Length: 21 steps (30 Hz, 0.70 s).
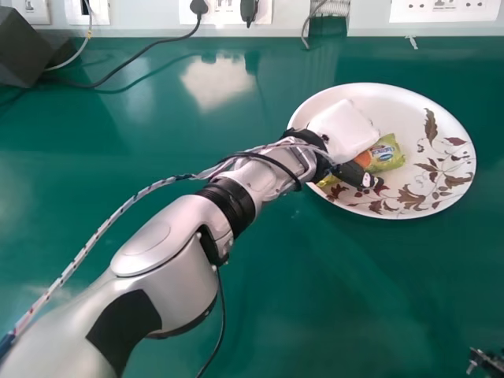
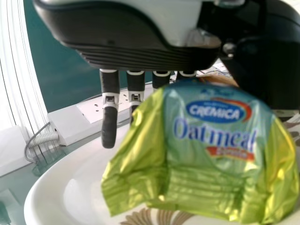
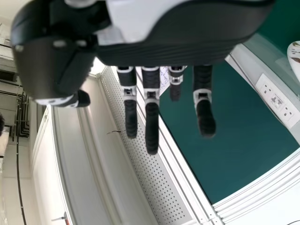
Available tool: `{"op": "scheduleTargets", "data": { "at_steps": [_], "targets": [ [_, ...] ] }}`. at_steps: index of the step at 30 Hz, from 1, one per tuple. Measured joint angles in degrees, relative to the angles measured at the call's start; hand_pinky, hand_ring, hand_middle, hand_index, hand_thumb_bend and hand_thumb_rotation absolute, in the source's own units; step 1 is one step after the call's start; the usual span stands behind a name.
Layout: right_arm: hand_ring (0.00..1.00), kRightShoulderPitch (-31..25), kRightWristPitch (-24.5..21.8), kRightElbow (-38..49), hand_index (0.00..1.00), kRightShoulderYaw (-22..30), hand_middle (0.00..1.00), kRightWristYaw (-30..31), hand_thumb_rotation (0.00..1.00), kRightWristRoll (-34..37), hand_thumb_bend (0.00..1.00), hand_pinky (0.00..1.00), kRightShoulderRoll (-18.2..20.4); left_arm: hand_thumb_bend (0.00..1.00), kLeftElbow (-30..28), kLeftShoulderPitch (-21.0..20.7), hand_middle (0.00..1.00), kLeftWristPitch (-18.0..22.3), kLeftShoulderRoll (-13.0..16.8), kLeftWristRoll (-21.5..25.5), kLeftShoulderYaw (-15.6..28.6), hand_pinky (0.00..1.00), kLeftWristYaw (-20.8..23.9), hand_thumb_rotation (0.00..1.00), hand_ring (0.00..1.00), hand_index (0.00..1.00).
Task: Pick up biscuit and place it in the plate
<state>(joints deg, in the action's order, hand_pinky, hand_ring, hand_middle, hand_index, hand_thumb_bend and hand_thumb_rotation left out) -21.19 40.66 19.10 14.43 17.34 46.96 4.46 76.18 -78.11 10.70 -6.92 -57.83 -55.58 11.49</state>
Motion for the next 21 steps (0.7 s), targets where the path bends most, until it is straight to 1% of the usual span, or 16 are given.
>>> {"op": "scheduleTargets", "data": {
  "at_steps": [4,9,13,14,15,17,21],
  "targets": [
    [0.31,0.0,0.0,0.1,0.67,-0.1,0.49,-0.5,0.0,-0.3,0.55,0.2,0.0,1.0,0.0,0.0,0.76,0.0,0.0,0.0,0.0,0.45,0.2,0.62,0.61,0.74],
    [0.31,0.0,0.0,0.1,0.69,-0.1,0.49,-0.3,0.0,-0.4,0.55,0.2,-0.1,1.0,0.0,0.0,0.79,0.0,0.0,0.0,0.0,0.5,0.3,0.64,0.66,0.76],
    [0.39,0.0,-0.1,0.1,0.7,-0.1,0.49,0.1,0.0,-0.2,0.55,0.26,-0.1,1.0,0.0,0.0,0.81,0.2,0.1,0.2,0.3,0.55,0.3,0.64,0.69,0.77],
    [0.42,0.0,-0.2,0.1,0.7,-0.1,0.56,0.3,0.11,-0.2,0.71,0.28,-0.1,1.0,0.0,0.0,0.81,0.4,0.1,0.3,0.4,0.56,0.3,0.64,0.7,0.78],
    [0.45,0.0,-0.3,0.1,0.7,-0.1,0.59,0.4,0.15,-0.2,0.77,0.3,-0.1,1.0,-0.1,0.0,0.81,0.5,0.1,0.5,0.6,0.57,0.3,0.65,0.71,0.78],
    [0.5,0.0,-0.4,0.1,0.73,0.0,0.65,0.7,0.2,-0.2,0.83,0.33,-0.1,1.0,-0.1,0.0,0.82,0.5,0.1,0.6,0.8,0.58,0.3,0.66,0.72,0.78],
    [0.55,0.1,-0.7,0.1,0.74,0.2,0.68,0.8,0.24,-0.2,0.86,0.37,-0.1,1.0,-0.1,0.0,0.83,0.6,0.2,0.7,1.0,0.61,0.2,0.66,0.74,0.79]
  ]
}}
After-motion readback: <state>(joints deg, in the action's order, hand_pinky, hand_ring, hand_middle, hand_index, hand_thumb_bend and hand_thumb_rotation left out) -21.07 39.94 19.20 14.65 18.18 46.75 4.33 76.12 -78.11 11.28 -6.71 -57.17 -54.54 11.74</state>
